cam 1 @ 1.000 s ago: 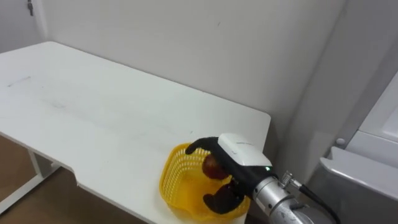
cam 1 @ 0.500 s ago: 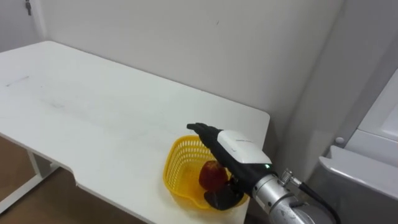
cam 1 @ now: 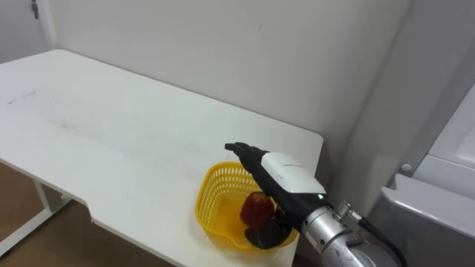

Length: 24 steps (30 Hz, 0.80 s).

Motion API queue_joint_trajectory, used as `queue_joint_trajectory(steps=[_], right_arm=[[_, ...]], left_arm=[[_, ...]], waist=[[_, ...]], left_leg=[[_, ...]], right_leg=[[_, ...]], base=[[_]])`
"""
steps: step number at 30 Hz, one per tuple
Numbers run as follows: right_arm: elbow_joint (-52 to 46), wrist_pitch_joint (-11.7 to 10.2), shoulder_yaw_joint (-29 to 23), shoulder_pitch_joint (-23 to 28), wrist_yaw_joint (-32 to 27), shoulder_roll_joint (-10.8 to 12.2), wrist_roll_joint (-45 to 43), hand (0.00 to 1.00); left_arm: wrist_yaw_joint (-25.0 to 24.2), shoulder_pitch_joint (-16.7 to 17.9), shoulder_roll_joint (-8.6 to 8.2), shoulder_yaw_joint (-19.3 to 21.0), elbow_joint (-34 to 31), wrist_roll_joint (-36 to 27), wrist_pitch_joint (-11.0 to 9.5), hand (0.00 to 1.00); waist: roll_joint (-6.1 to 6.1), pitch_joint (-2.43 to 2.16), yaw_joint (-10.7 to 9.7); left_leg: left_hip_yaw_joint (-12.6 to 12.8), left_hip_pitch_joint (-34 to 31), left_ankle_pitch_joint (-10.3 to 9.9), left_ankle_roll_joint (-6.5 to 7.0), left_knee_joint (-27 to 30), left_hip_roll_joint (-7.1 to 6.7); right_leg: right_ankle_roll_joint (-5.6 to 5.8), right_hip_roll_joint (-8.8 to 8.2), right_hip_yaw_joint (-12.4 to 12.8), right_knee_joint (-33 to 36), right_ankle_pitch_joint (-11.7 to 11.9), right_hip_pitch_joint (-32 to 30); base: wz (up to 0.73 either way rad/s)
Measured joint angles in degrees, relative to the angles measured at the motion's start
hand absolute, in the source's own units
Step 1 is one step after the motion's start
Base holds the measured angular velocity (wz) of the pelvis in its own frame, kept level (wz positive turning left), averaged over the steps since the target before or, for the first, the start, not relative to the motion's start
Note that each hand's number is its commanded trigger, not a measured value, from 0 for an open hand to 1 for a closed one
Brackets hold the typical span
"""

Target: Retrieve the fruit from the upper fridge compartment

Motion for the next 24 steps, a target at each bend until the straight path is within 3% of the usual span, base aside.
queue_joint_trajectory(steps=[5,10,16,18,21,24], right_arm=[[-0.5,0.0,0.0,0.0,-0.3,0.0,0.6,0.0],[-4.5,-0.6,-1.0,0.0,-1.0,0.1,1.8,0.0],[-13.4,-2.8,-5.4,0.0,-4.9,0.0,6.1,0.0],[-18.3,-4.0,-7.2,0.0,-6.7,-0.1,8.9,0.0],[-22.1,-6.5,-9.9,0.0,-9.8,0.0,11.7,0.0],[-24.1,-7.7,-12.0,0.0,-12.7,0.0,12.3,0.0]], left_arm=[[0.6,-0.2,-0.08,-0.3,-0.4,0.0,0.0,0.0],[1.9,-0.3,-0.43,-1.1,-0.4,0.0,-0.1,0.0],[2.6,0.1,-0.86,-1.0,0.3,-0.3,-1.2,0.0],[3.0,0.4,-0.96,-1.0,0.4,-1.2,-1.5,0.0],[3.3,1.2,-1.34,-1.0,0.4,-1.1,-2.1,0.0],[3.9,2.0,-1.65,-1.0,0.5,-1.1,-2.8,0.0]], waist=[[0.5,-0.08,-0.2],[1.3,-0.29,-1.7],[2.15,-0.3,-3.3],[2.41,-0.3,-3.6],[2.85,-0.38,-5.3],[3.19,-0.46,-6.9]], left_leg=[[0.0,0.0,0.0,0.0,0.1,0.0],[0.1,-0.2,0.0,0.0,0.6,-0.07],[0.7,0.6,0.0,0.0,0.5,0.08],[1.9,1.2,0.0,0.0,0.4,0.26],[2.5,1.5,0.0,0.0,0.4,0.23],[3.1,1.8,0.0,0.01,0.3,0.3]], right_leg=[[0.0,0.02,0.6,0.0,0.0,0.0],[-0.01,0.03,0.9,0.0,0.0,0.0],[-0.01,0.09,1.1,-0.1,0.0,0.6],[-0.01,0.08,1.9,-0.1,0.0,0.7],[-0.02,-0.04,2.3,0.0,0.0,0.8],[-0.02,-0.09,2.4,0.1,0.0,0.9]], base=[[0.0],[0.0],[-0.05],[-0.19],[-0.1],[-0.12]])
